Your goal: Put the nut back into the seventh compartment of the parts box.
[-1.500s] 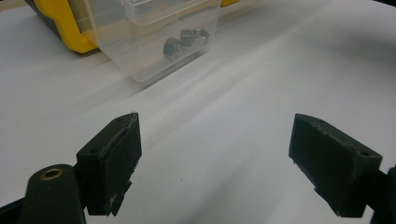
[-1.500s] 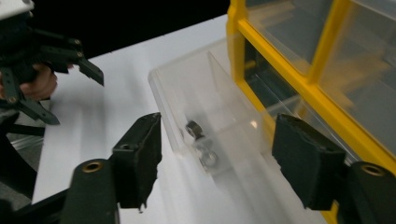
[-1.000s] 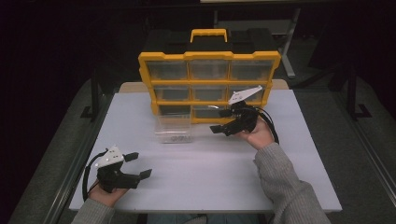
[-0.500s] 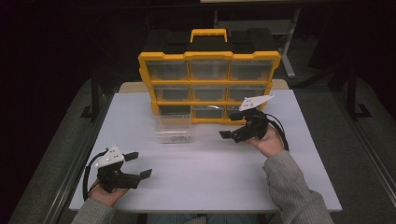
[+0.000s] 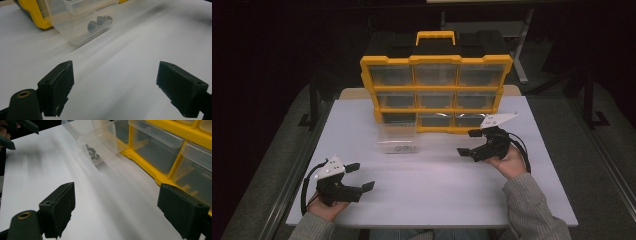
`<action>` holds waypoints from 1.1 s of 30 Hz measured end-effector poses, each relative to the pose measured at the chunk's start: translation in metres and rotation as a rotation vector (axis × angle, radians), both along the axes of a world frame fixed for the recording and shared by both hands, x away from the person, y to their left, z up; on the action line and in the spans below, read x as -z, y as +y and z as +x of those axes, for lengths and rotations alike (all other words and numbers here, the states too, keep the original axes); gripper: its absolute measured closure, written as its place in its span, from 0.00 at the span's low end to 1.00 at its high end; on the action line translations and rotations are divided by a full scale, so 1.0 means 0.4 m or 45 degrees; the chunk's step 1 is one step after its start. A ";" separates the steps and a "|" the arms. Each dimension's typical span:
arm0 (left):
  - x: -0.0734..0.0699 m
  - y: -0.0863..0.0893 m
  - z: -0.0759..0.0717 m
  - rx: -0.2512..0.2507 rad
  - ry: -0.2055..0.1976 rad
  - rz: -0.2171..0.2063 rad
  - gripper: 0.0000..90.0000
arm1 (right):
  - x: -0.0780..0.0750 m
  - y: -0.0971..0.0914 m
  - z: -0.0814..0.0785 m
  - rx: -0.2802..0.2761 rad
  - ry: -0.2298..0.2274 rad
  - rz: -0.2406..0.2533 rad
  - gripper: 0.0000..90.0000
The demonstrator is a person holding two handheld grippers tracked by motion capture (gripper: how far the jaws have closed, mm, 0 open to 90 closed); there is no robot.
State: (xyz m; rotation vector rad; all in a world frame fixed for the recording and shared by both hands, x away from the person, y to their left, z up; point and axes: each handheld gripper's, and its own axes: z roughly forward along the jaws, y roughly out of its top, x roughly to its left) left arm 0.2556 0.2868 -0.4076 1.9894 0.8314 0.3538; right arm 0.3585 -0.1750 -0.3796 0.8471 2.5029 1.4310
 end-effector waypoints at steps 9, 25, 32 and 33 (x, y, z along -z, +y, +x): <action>-0.001 0.007 0.002 -0.011 0.003 -0.009 0.16 | 0.009 -0.028 -0.029 0.030 -0.028 0.002 0.15; 0.000 0.007 -0.001 -0.012 0.000 -0.013 0.16 | 0.049 -0.084 -0.086 0.096 -0.028 -0.016 0.15; 0.007 0.008 -0.004 -0.003 0.009 -0.017 0.16 | 0.071 -0.112 -0.113 0.134 -0.013 -0.009 0.15; 0.009 0.011 -0.005 0.001 0.009 -0.010 0.16 | 0.072 -0.116 -0.117 0.138 -0.016 -0.011 0.15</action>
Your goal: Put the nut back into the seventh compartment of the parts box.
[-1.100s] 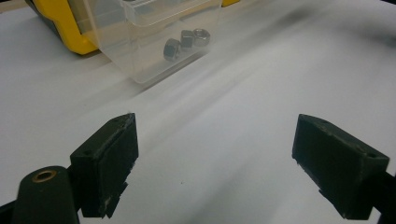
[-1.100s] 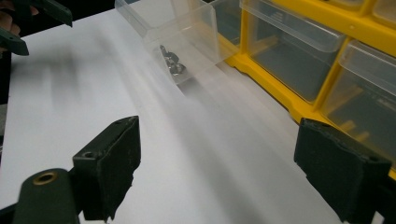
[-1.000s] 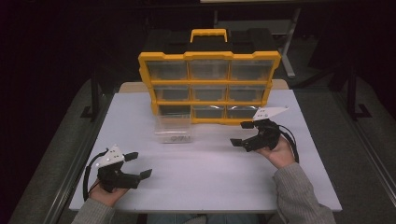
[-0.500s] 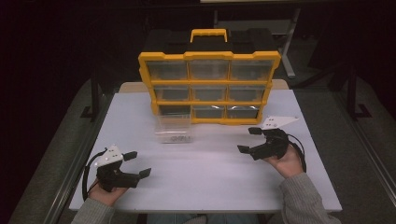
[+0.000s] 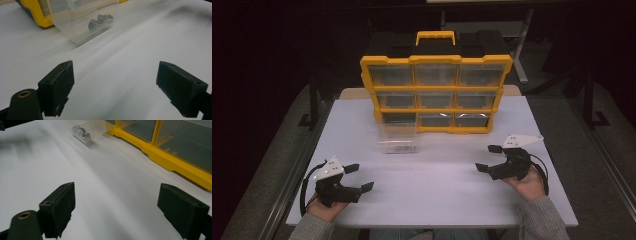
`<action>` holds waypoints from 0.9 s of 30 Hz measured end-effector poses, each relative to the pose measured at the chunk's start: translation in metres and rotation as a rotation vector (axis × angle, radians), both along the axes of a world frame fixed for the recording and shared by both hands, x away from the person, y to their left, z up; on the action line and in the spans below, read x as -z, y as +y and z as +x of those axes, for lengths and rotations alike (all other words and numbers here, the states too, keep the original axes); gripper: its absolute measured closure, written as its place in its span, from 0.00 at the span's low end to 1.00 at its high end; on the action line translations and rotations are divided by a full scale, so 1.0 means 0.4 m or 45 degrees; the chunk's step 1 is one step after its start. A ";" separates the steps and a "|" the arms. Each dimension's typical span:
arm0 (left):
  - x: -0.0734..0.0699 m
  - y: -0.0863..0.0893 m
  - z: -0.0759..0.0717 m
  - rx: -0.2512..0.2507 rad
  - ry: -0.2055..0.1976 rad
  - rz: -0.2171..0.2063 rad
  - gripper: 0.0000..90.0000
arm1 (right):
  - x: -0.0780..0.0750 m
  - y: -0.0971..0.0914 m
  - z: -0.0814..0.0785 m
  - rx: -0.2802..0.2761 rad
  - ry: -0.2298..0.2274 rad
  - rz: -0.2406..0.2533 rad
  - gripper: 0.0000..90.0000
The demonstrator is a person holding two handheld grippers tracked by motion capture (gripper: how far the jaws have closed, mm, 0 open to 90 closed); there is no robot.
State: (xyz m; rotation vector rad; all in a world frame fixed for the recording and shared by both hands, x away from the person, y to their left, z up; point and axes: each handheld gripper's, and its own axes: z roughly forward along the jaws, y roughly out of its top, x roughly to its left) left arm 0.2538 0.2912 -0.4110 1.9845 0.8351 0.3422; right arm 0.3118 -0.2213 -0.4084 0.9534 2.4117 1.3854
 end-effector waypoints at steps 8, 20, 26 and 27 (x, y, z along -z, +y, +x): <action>0.007 0.005 -0.007 0.005 0.008 -0.005 0.17 | 0.015 -0.039 -0.032 0.043 -0.019 -0.012 0.15; 0.021 0.015 -0.003 0.012 0.019 0.004 0.17 | 0.036 -0.075 -0.067 0.084 0.009 -0.012 0.16; 0.021 0.013 -0.003 0.024 0.014 0.010 0.17 | 0.043 -0.084 -0.081 0.078 0.011 0.007 0.16; 0.021 0.013 -0.003 0.024 0.013 0.009 0.17 | 0.044 -0.083 -0.082 0.074 0.014 0.007 0.16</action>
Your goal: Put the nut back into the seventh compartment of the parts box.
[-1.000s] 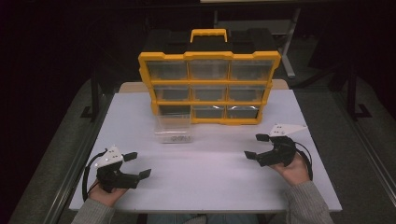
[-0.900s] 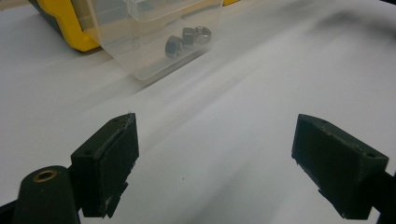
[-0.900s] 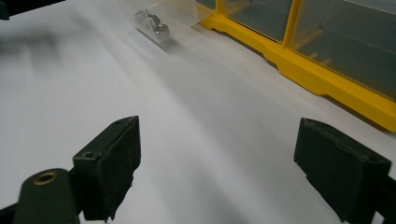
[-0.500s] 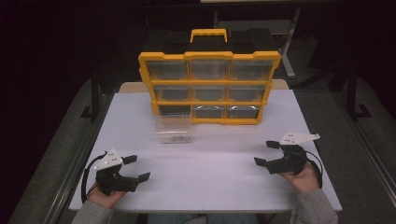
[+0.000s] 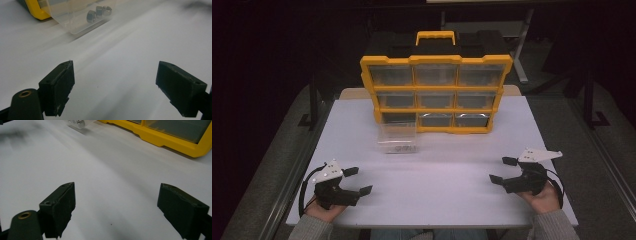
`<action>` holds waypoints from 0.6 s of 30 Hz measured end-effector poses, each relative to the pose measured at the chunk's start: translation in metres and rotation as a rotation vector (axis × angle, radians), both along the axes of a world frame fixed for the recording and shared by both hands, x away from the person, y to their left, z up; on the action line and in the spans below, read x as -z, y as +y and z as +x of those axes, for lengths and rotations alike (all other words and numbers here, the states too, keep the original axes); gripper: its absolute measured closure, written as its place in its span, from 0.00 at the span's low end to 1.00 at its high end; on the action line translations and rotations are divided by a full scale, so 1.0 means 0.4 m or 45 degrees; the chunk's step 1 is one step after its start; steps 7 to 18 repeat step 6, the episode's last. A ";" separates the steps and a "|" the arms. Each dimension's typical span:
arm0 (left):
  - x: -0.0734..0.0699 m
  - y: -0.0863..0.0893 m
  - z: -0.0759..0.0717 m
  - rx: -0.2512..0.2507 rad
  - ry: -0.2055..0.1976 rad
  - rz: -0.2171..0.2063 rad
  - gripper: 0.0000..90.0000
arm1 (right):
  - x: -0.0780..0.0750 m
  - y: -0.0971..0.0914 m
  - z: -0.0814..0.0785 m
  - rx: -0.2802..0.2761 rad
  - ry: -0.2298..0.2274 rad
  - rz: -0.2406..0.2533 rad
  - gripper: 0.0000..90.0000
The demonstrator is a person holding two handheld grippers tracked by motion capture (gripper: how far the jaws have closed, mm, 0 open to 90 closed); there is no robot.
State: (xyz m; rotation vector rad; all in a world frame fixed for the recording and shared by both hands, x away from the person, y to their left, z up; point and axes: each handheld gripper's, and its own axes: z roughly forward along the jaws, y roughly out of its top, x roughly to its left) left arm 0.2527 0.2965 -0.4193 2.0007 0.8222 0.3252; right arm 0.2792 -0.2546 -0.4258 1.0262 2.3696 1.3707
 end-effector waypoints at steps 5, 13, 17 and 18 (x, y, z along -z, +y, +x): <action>-0.002 -0.003 -0.002 0.009 -0.001 0.003 0.17 | 0.006 0.006 -0.003 -0.010 0.015 -0.024 0.16; -0.003 -0.004 -0.002 0.013 -0.003 0.012 0.17 | 0.008 0.008 -0.003 -0.013 0.017 -0.029 0.16; -0.003 -0.004 -0.002 0.013 -0.003 0.012 0.17 | 0.008 0.008 -0.003 -0.013 0.017 -0.029 0.16; -0.003 -0.004 -0.002 0.013 -0.003 0.012 0.17 | 0.008 0.008 -0.003 -0.013 0.017 -0.029 0.16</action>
